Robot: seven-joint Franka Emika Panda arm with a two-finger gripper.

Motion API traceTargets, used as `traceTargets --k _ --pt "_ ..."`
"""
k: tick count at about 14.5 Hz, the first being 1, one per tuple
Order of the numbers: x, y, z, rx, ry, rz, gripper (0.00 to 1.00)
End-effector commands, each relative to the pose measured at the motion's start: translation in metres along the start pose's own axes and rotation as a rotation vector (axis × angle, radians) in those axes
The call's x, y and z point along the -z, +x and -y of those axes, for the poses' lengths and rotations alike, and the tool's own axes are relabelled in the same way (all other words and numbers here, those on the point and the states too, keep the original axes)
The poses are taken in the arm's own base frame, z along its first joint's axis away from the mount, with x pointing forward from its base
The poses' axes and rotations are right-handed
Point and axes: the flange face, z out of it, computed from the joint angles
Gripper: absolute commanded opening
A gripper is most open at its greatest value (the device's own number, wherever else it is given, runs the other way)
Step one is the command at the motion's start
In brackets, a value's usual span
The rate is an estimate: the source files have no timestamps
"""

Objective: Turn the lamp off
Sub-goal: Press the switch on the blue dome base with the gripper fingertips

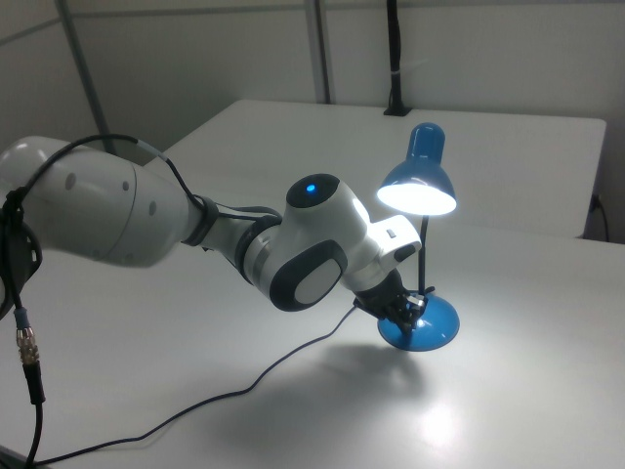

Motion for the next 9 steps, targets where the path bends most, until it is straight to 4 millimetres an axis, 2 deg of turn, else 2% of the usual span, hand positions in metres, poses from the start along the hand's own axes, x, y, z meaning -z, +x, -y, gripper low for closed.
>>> traceTargets --k 1,3,5,9 --pt "-0.004 0.007 -0.003 -0.027 -0.001 -0.029 0.00" --pt "-0.006 0.009 -0.004 -0.036 0.002 -0.033 0.00" --pt "-0.018 0.005 0.000 -0.028 0.007 -0.014 0.00" --pt "-0.024 0.003 0.001 -0.009 0.007 -0.005 0.00"
